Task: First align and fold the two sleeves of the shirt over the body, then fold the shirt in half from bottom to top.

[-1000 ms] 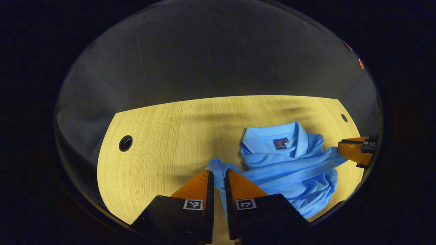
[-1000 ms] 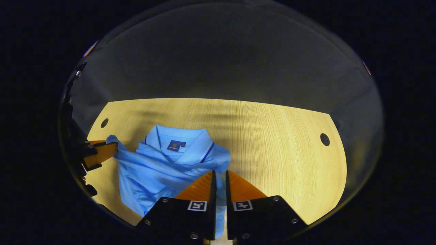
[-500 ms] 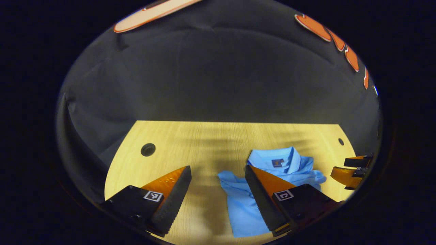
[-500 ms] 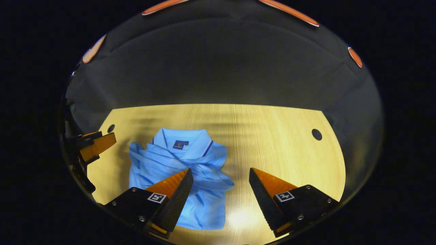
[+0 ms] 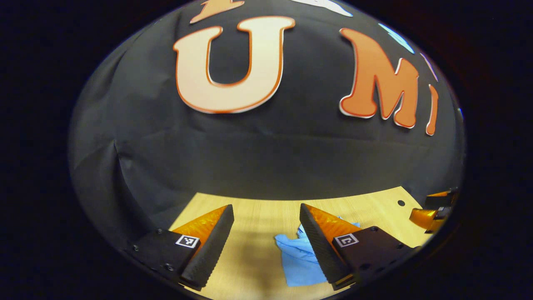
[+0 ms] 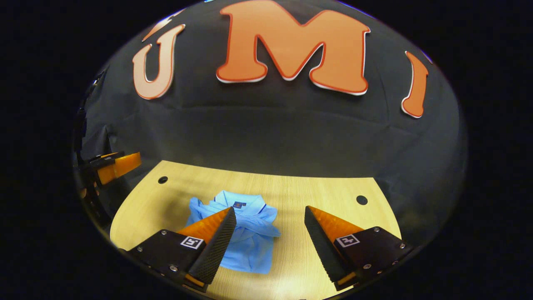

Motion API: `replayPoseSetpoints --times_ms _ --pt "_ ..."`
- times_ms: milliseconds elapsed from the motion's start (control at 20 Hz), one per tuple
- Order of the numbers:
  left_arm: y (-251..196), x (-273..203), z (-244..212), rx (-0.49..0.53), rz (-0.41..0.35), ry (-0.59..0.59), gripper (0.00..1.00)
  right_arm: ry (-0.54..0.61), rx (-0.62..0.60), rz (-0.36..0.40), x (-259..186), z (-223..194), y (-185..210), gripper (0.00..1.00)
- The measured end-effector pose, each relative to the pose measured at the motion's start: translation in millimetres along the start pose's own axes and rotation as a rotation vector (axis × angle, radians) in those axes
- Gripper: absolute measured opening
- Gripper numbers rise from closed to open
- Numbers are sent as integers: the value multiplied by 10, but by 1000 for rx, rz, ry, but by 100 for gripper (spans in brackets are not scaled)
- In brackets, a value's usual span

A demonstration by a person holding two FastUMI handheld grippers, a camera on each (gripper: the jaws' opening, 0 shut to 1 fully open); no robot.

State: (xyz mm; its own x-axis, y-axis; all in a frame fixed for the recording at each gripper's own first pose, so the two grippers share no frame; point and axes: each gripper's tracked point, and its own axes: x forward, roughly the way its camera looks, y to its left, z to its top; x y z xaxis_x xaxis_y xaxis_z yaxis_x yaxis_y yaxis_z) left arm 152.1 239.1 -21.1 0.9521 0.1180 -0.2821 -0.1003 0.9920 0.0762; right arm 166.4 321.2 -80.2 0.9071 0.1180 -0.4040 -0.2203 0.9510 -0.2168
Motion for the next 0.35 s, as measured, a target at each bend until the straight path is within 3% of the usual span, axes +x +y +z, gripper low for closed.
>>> replayPoseSetpoints --times_ms 350 --pt "-231 -980 -16 58 -17 -87 100 -134 21 40 -795 80 -65 99"
